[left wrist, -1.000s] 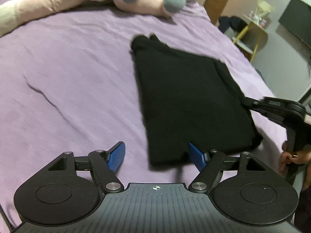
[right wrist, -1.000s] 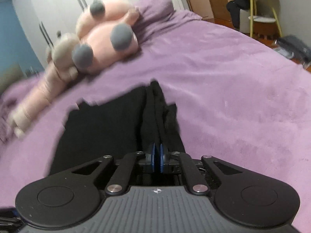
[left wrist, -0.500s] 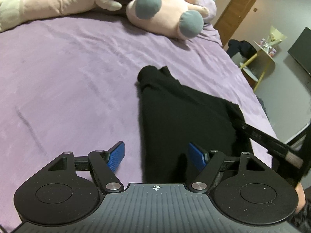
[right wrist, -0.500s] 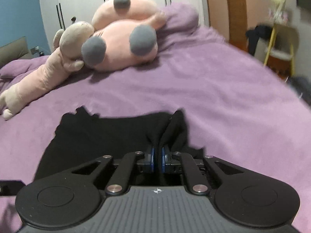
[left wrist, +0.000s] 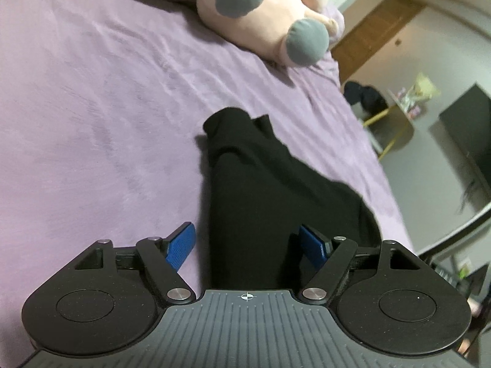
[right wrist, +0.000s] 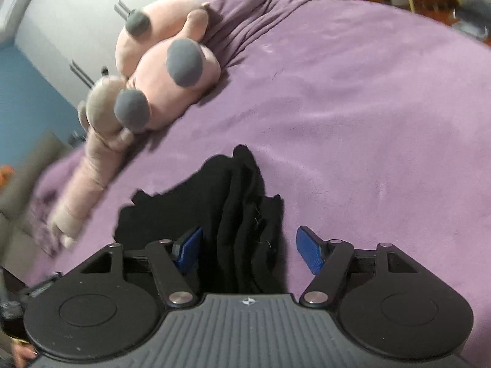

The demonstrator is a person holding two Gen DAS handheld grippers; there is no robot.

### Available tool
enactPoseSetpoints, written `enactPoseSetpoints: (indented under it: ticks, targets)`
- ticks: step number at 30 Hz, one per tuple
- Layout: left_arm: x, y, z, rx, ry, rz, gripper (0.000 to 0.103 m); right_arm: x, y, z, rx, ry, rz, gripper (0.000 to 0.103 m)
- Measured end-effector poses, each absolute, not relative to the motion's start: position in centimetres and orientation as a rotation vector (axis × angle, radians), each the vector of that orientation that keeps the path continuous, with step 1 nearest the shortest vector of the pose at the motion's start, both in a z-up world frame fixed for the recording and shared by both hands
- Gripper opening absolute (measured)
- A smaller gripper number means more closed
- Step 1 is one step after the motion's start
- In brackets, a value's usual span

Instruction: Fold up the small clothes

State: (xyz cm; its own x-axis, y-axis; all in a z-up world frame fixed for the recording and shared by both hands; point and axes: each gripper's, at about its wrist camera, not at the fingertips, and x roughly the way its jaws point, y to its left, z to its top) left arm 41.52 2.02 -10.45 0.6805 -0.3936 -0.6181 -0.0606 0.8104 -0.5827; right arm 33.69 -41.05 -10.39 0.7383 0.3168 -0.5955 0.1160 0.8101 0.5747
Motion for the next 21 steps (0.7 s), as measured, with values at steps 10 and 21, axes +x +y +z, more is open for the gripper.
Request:
enactPoseSetpoints:
  ticks: [10,21]
  targets:
    - [43.9,1.4,-10.8,-0.62,0.831,-0.17,0.033,36.4,-37.9,-10.9,0.563,0.761,0.15,0.024]
    - [41.6,3.2,-8.3,-0.672,0.78,-0.23,0.02,36.1,-34.6,-9.1,0.405,0.736,0.117,0.021]
